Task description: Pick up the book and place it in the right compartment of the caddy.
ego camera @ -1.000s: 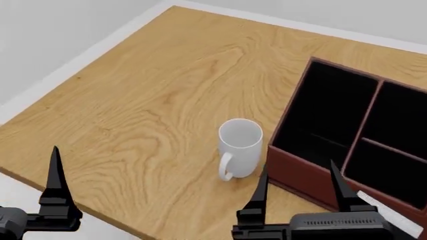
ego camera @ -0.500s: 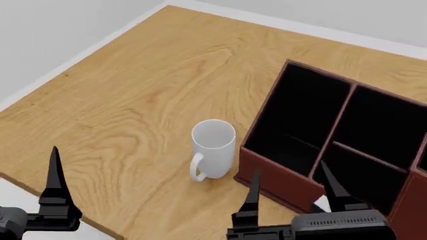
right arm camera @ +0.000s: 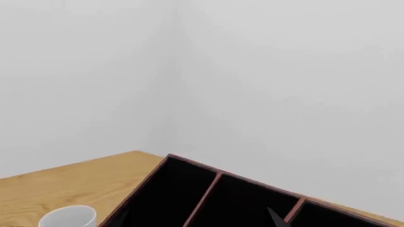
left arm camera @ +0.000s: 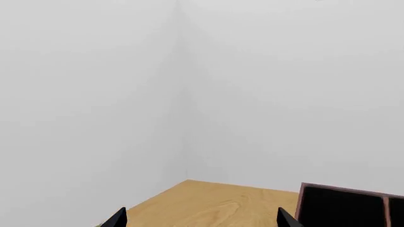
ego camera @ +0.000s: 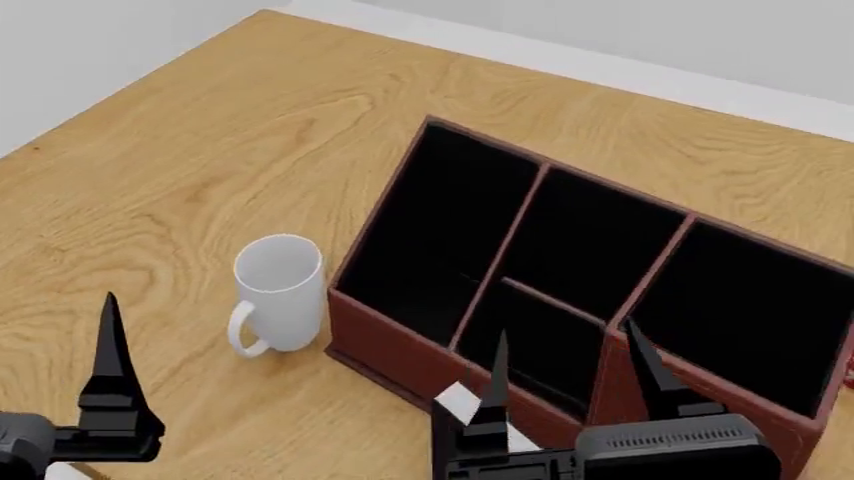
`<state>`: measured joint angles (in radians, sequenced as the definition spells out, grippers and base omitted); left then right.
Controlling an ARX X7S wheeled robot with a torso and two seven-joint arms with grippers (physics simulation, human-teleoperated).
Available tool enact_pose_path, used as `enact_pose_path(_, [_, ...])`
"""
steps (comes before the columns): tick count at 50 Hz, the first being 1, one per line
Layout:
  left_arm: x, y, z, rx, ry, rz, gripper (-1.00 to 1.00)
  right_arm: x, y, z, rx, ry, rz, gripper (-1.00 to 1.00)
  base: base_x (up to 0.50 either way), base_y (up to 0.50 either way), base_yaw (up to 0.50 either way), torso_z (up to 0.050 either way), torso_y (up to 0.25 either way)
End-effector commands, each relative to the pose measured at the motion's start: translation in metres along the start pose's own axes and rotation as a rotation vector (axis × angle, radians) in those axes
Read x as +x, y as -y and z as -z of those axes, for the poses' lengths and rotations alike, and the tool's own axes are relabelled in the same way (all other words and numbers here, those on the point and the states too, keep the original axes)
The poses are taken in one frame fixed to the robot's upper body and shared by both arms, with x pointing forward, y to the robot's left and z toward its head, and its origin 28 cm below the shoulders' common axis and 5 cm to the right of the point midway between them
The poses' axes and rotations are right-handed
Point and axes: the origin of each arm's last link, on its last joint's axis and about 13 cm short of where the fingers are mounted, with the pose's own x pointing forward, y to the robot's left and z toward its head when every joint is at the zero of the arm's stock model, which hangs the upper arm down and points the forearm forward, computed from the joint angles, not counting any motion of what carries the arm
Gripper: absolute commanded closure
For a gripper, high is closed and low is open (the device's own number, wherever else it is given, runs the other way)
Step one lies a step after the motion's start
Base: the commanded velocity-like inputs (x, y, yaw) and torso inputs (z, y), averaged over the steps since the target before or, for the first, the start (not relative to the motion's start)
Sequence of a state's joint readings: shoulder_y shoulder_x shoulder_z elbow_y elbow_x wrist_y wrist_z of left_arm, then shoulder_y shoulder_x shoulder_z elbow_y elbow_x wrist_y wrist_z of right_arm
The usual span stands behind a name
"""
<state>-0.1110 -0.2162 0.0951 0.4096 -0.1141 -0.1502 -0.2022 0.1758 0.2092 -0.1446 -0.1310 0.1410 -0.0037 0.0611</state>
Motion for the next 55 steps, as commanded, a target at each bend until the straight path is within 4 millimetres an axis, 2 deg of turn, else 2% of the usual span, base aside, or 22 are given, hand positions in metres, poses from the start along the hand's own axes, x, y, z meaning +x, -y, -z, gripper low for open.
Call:
enact_pose_path(1, [-0.0001, -0.0007, -0.0013, -0.004, 0.002, -0.003, -1.00, -0.0006, -0.0011, -0.0014, -0.012, 0.011, -0.007, -1.00, 0.09, -0.19, 0.00, 0.000, 0.000])
enact_pose_path(12, [0.0000, -0.0011, -0.0017, -0.004, 0.003, -0.004, -1.00, -0.0028, -0.0011, -0.0036, -0.046, 0.041, -0.008, -1.00, 0.00, 0.00, 0.00, 0.000, 0.000])
enact_pose_path(25, [-0.0003, -0.0012, -0.0024, -0.007, 0.005, -0.005, -1.00, -0.0016, 0.0005, -0.0027, -0.010, 0.016, 0.015, -1.00, 0.47, 0.08, 0.00, 0.000, 0.000])
enact_pose_path(55, [-0.0003, -0.0011, -0.0018, -0.007, 0.006, -0.006, -1.00, -0.0013, -0.0010, -0.0050, -0.061, 0.009, 0.025, -1.00, 0.01, -0.05, 0.00, 0.000, 0.000])
